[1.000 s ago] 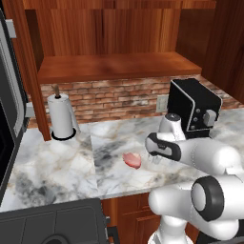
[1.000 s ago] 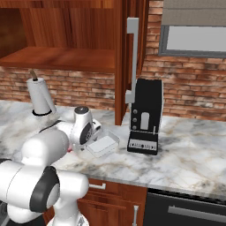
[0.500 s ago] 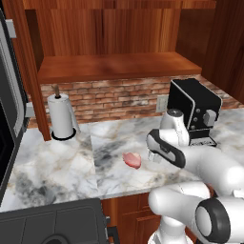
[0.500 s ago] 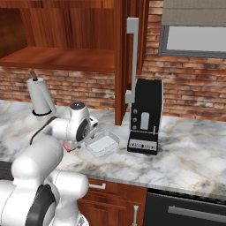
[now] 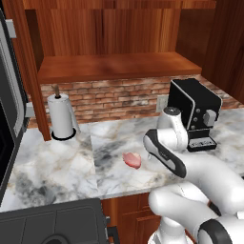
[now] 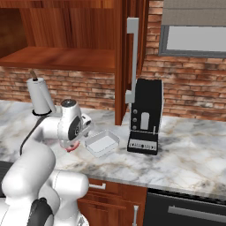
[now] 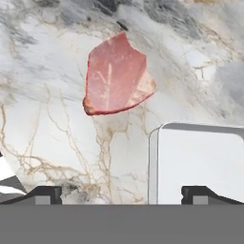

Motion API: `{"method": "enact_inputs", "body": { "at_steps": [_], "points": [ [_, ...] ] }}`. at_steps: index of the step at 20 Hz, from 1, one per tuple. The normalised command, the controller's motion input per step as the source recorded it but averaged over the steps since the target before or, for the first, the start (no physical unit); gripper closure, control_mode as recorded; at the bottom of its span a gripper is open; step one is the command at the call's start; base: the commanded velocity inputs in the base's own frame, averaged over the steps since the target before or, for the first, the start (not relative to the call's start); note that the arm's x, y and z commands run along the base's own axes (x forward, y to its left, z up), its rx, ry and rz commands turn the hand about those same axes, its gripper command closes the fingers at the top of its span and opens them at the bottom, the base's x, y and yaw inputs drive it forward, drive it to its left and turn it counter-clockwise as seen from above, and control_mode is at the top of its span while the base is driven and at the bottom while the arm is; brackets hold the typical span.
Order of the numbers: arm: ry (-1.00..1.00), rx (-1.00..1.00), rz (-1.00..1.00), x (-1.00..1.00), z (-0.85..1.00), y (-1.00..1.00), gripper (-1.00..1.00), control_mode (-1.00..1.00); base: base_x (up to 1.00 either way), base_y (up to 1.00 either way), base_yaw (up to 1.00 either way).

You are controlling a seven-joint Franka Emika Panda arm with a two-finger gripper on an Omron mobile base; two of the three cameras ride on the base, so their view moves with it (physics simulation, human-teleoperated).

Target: Retrieve the tupperware from the cabinet, then place the raw meat into the tupperware to avoid contamination.

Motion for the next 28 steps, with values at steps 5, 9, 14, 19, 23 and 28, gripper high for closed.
{"method": "enact_inputs", "body": {
  "at_steps": [5, 9, 14, 19, 23, 28],
  "points": [
    [0.00, -0.07, 0.00, -0.17, 0.12, 0.32, -1.00, -1.00, 0.00, 0.00, 0.00],
    [0.00, -0.08, 0.00, -0.12, 0.06, 0.37, -1.00, -1.00, 0.00, 0.00, 0.00],
    [0.00, -0.07, 0.00, -0.05, 0.02, 0.38, -1.00, -1.00, 0.00, 0.00, 0.00],
    [-0.02, -0.07, -0.01, 0.00, 0.00, 0.35, -1.00, -1.00, 0.00, 0.00, 0.00],
    [-0.02, -0.07, -0.02, 0.00, 0.00, 0.28, -1.00, -1.00, 0.00, 0.00, 0.00],
    [-0.01, -0.04, -0.04, 0.06, -0.04, 0.18, -1.00, -1.00, 0.00, 0.00, 0.00]
  ]
}}
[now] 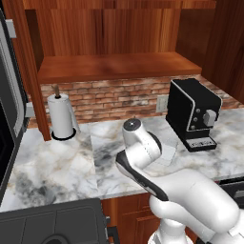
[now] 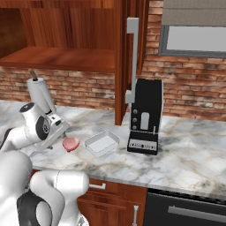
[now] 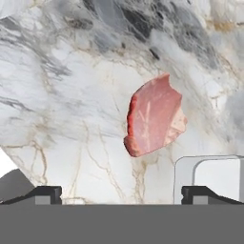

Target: Retrieve the tupperware from the cabinet, then place the raw meat into the tupperware to avoid contamination.

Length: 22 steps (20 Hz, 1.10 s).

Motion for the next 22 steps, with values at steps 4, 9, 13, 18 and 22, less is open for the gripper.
{"method": "enact_inputs", "body": {
  "at_steps": [4, 9, 13, 18, 22],
  "points": [
    [-0.01, -0.03, -0.05, 0.12, -0.10, 0.11, -1.00, -1.00, 0.00, 0.00, 0.00],
    [-0.02, -0.03, -0.06, 0.12, -0.12, 0.10, -1.00, -1.00, 0.00, 0.00, 0.00],
    [-0.03, -0.02, -0.06, 0.14, -0.10, 0.10, -1.00, -1.00, 0.00, 0.00, 0.00],
    [-0.05, 0.00, -0.04, 0.14, -0.08, 0.10, -1.00, -1.00, 0.00, 0.00, 0.00],
    [-0.04, 0.00, -0.04, 0.12, -0.11, 0.02, -1.00, -1.00, 0.00, 0.00, 0.00]
  ]
}}
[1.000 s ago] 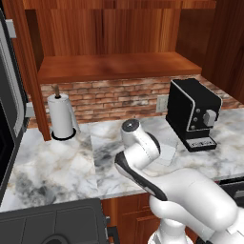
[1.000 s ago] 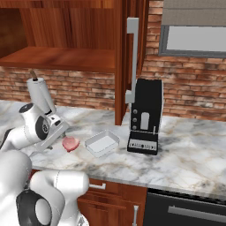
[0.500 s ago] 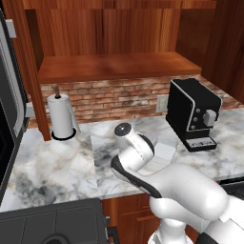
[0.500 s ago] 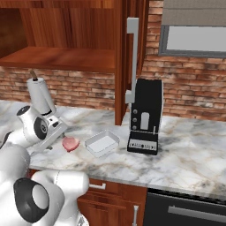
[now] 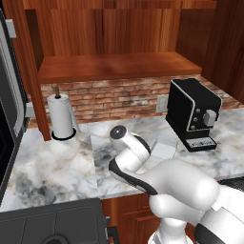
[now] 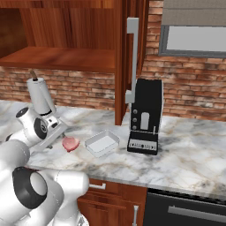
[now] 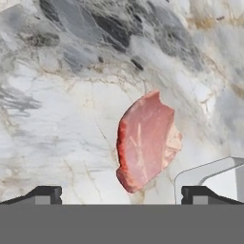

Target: Retrieve the tupperware from the cabinet, then place the raw meat into the tupperware to avoid contamination.

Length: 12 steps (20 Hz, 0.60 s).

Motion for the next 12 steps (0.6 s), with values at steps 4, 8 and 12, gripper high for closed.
{"method": "enact_inputs", "body": {
  "at_steps": [4, 8, 12],
  "points": [
    [-0.04, 0.00, -0.05, 0.09, -0.15, 0.00, -1.00, -1.00, 0.00, 0.00, 0.00],
    [-0.03, 0.00, -0.06, 0.08, -0.15, 0.00, -1.00, -1.00, 0.00, 0.00, 0.00],
    [-0.02, 0.00, -0.06, 0.13, -0.12, 0.00, -1.00, -1.00, 0.00, 0.00, 0.00]
  ]
}}
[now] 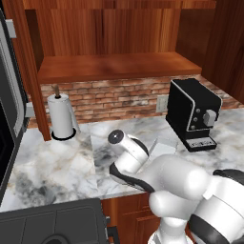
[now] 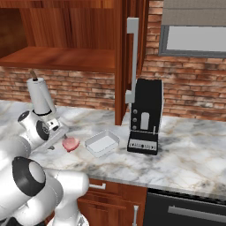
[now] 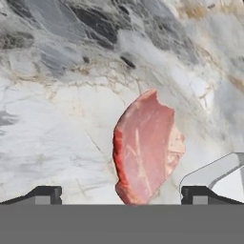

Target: Retrieve the tupperware from the cabinet, then place the raw meat into the tupperware to avoid contamination.

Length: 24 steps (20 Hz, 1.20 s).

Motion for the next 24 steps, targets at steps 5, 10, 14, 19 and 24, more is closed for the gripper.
{"method": "enact_inputs", "body": {
  "at_steps": [5, 10, 14, 19, 24],
  "points": [
    [-0.02, 0.00, -0.06, 0.16, -0.11, 0.00, -1.00, -1.00, 0.00, 0.00, 0.00],
    [-0.02, 0.00, -0.06, 0.18, -0.10, 0.00, -1.00, -1.00, 0.00, 0.00, 0.00],
    [-0.02, 0.00, -0.06, 0.20, -0.10, 0.00, -1.00, -1.00, 0.00, 0.00, 0.00],
    [-0.03, 0.00, -0.05, 0.19, -0.12, 0.00, -1.00, -1.00, 0.00, 0.00, 0.00],
    [-0.02, 0.00, -0.05, 0.17, -0.13, 0.00, -1.00, -1.00, 0.00, 0.00, 0.00]
  ]
}}
